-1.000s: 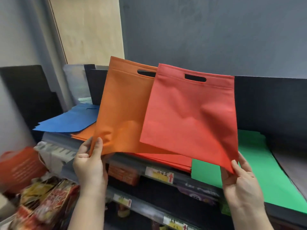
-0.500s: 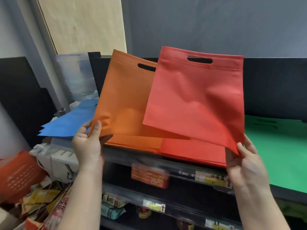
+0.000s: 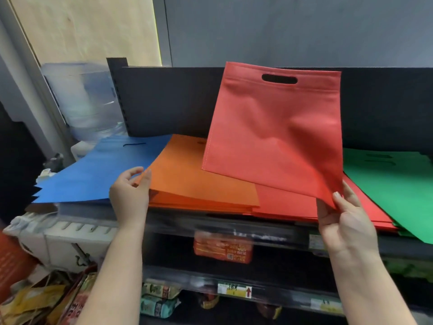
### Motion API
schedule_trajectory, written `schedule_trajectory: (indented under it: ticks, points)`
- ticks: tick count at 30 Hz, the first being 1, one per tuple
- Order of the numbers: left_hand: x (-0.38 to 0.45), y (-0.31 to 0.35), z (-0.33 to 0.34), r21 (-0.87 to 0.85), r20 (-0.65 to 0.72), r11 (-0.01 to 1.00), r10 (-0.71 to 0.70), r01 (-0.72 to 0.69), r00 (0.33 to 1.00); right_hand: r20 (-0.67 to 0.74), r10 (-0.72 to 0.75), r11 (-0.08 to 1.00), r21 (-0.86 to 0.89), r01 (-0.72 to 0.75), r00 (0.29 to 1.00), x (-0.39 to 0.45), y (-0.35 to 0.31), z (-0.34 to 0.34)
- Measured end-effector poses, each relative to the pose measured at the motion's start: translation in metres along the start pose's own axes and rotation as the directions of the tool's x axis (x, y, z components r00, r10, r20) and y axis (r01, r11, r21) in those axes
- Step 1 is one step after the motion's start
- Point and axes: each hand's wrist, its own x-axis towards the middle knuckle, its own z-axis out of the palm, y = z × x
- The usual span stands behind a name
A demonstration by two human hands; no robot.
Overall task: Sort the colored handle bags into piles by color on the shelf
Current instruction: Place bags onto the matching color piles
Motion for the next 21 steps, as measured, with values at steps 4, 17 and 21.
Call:
schedule_trajectory:
  ticks: [4,17,21]
  points:
    - [-0.005,0.018,-0.012,0.154,-0.055,0.962,0.238,-0.227,0.970,-0.005,-0.028,1.000,-0.001,0.028,1.000,-0.001,0.001,0.001]
    - [-0.065,0.097,0.059,-0.411,0.500,0.908,0.150,0.081,0.853,-0.025,-0.283,0.940,-0.205,0.272,0.959,0.006,-0.045,-0.020]
    - [-0.077,0.099,0.079,-0.299,0.487,0.952,0.214,-0.069,0.847,0.098,-0.470,0.615,-0.676,0.405,0.877,0.023,-0.069,-0.037]
